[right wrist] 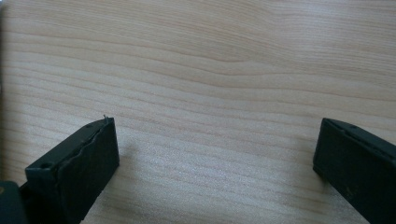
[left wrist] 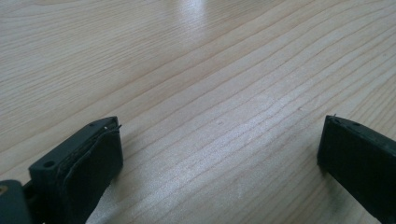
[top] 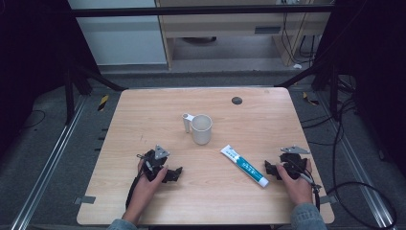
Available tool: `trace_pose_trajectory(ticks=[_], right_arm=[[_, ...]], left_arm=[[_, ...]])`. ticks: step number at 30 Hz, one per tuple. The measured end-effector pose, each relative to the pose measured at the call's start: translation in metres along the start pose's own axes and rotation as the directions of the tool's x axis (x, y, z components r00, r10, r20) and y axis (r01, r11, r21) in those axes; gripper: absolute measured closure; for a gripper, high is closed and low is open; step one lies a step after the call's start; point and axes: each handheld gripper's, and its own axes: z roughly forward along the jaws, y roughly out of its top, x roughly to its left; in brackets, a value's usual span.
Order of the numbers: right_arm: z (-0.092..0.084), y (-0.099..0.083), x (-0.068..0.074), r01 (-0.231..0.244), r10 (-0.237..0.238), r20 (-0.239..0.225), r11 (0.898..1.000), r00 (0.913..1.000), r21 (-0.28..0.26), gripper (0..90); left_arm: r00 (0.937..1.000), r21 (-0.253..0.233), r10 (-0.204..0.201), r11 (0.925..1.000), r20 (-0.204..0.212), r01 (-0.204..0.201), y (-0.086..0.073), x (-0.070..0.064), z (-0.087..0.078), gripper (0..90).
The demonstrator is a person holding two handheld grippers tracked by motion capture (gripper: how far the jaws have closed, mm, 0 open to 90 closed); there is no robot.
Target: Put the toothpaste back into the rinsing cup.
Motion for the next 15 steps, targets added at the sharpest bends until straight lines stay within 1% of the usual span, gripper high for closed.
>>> trace_pose_trajectory(ticks=[9,10,11,12,13,14,15], right_arm=[[0.000,0.000,0.000,0.001,-0.001,-0.003,1.000,1.0000,0.001,0.6],[0.000,0.000,-0.001,0.009,-0.009,-0.008,1.000,0.9999,-0.002,0.7],[0.000,0.001,-0.001,0.017,-0.017,-0.021,1.000,0.9996,-0.003,1.9],[0.000,0.002,-0.002,0.027,-0.027,-0.033,1.000,0.9991,-0.002,5.7],[-0.002,0.003,-0.002,0.039,-0.038,-0.040,0.999,0.9985,0.012,9.4],[-0.002,0.003,-0.002,0.039,-0.038,-0.040,0.999,0.9985,0.012,9.4],[-0.011,0.009,-0.001,0.070,-0.069,-0.066,0.997,0.9954,0.016,12.6]], left_arm=[[1.0000,0.000,0.000,1.0000,0.001,0.000,0.000,0.000,0.000,0.0],[1.0000,0.000,0.000,1.0000,0.001,0.000,0.000,0.000,0.000,0.0],[1.0000,0.001,0.000,1.0000,0.001,0.000,0.000,0.000,0.000,0.0],[1.0000,0.001,0.000,1.0000,0.001,0.000,0.000,0.000,0.000,0.0],[1.0000,0.001,0.000,1.0000,0.002,0.000,0.000,0.000,0.000,0.0],[1.0000,0.001,0.000,1.0000,0.002,0.000,0.000,0.000,0.000,0.0],[1.0000,0.001,0.000,1.0000,0.002,0.000,0.000,0.000,0.000,0.0]])
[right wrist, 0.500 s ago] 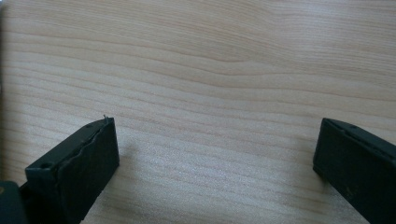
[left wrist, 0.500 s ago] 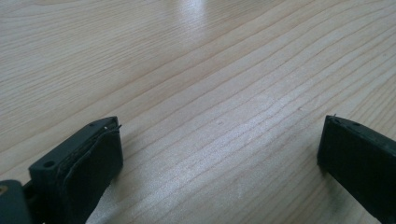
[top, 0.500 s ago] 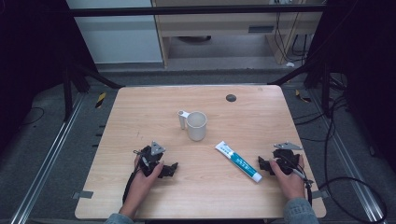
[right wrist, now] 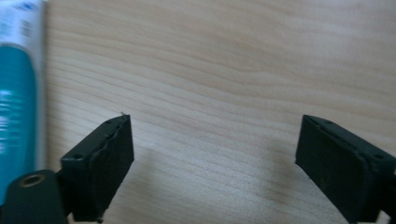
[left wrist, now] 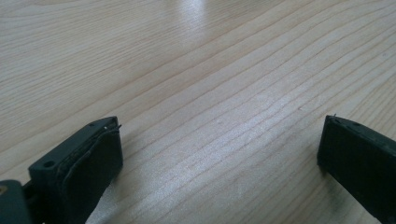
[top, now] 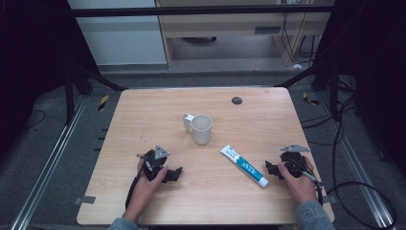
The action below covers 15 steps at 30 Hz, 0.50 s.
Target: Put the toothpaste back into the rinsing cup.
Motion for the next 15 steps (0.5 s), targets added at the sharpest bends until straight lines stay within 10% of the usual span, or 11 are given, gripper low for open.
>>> trace_pose_trajectory(ticks=[15], right_arm=[[-0.037,0.041,0.032,0.124,-0.121,-0.112,0.992,0.9863,0.021,20.7]], left_arm=[[1.0000,0.001,-0.002,1.0000,-0.003,0.002,0.000,0.000,0.000,0.0]])
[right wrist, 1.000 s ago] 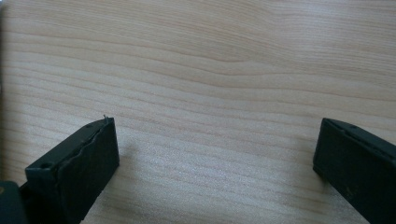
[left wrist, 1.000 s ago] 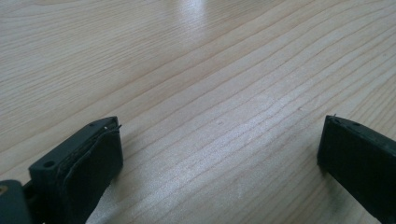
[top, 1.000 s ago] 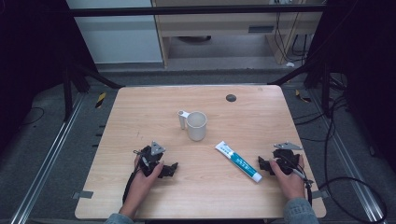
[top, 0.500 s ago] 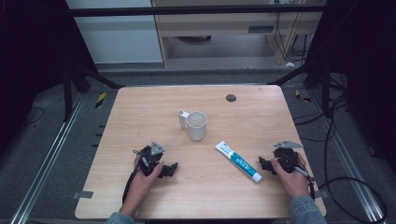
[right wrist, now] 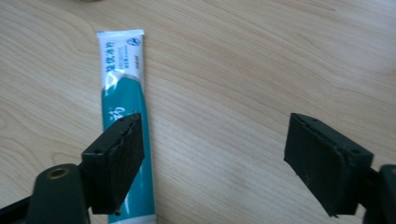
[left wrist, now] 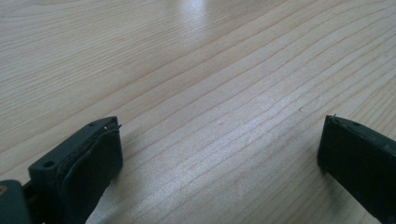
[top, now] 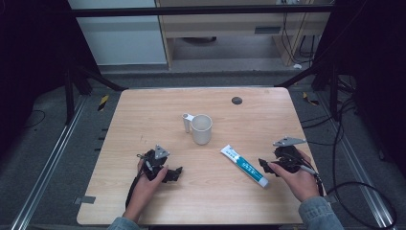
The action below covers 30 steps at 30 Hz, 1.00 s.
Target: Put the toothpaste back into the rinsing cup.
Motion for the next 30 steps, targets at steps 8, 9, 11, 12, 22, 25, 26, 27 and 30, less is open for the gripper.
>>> trace_pose_trajectory(ticks=[8,9,11,12,22,25,26,27,30], right_arm=[[0.000,0.020,0.013,0.060,-0.056,-0.072,0.996,0.9958,0.061,31.8],[0.001,0.024,0.019,0.078,-0.070,-0.097,0.994,0.9928,0.076,32.2],[0.001,0.028,0.024,0.081,-0.070,-0.115,0.992,0.9909,0.093,31.0],[0.002,0.029,0.026,0.093,-0.082,-0.118,0.991,0.9897,0.096,30.2],[0.007,0.039,0.038,0.143,-0.126,-0.119,0.979,0.9849,0.148,31.5],[0.010,0.039,0.039,0.145,-0.125,-0.129,0.976,0.9837,0.161,34.6],[0.013,0.039,0.039,0.149,-0.130,-0.122,0.975,0.9840,0.167,37.2],[0.014,0.040,0.040,0.145,-0.125,-0.126,0.975,0.9842,0.168,37.5],[0.015,0.042,0.041,0.142,-0.121,-0.131,0.976,0.9839,0.166,38.2]], left_arm=[[1.0000,0.000,-0.003,1.0000,-0.002,0.003,0.000,0.000,0.000,0.0],[1.0000,0.000,-0.002,1.0000,-0.002,0.002,0.000,0.000,0.000,0.0],[1.0000,0.000,-0.003,1.0000,-0.002,0.003,0.000,0.000,0.000,0.0],[1.0000,0.000,-0.003,1.0000,-0.002,0.003,0.000,0.000,0.000,0.0],[1.0000,0.000,-0.004,1.0000,-0.003,0.004,-0.001,0.000,-0.001,0.0],[1.0000,0.000,-0.004,1.0000,-0.004,0.004,-0.001,0.000,-0.001,0.0],[1.0000,0.000,-0.004,1.0000,-0.004,0.004,-0.001,0.000,-0.001,0.0],[1.0000,0.000,-0.004,1.0000,-0.003,0.004,-0.001,0.000,-0.001,0.0],[1.0000,0.000,-0.004,1.0000,-0.004,0.004,-0.001,0.000,-0.001,0.0]])
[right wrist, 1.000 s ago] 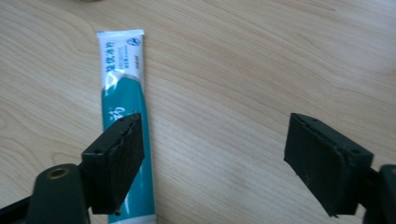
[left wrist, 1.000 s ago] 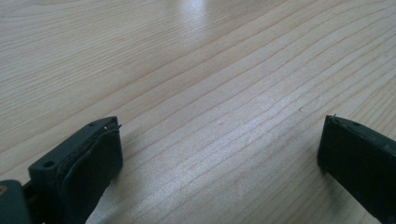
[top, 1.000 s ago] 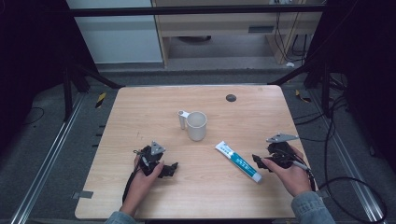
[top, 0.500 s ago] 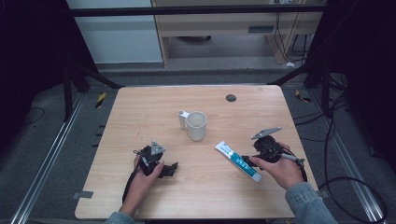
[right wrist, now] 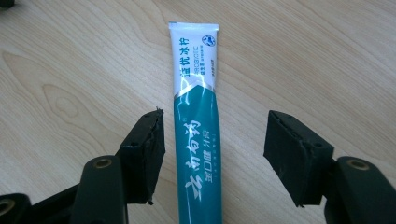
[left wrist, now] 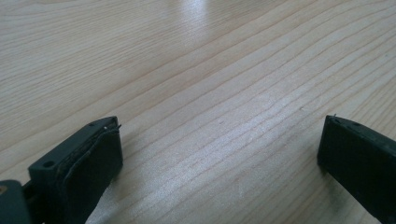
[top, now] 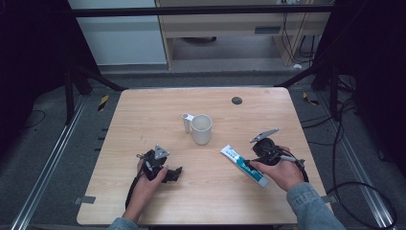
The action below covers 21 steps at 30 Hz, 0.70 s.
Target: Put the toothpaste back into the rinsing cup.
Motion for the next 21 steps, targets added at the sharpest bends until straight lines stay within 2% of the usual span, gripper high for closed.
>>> trace_pose_trajectory(ticks=[2,8,17,21], right_arm=[[0.001,0.003,0.000,0.003,-0.003,0.002,1.000,1.0000,0.009,40.9],[0.001,0.010,0.004,0.010,-0.010,-0.017,1.000,0.9998,0.004,41.2],[0.013,0.023,0.010,0.060,-0.059,-0.022,0.997,0.9980,0.057,46.8],[0.018,0.023,0.009,0.057,-0.056,-0.018,0.996,0.9983,0.072,50.9]], left_arm=[[1.0000,0.000,0.000,1.0000,0.000,0.000,0.000,0.000,0.000,0.0],[1.0000,0.003,0.003,1.0000,-0.001,-0.003,0.000,0.000,0.000,0.0],[1.0000,0.000,-0.001,1.0000,-0.002,0.001,0.001,0.000,0.001,0.0],[1.0000,0.000,-0.001,1.0000,-0.002,0.001,0.001,0.000,0.001,0.0]])
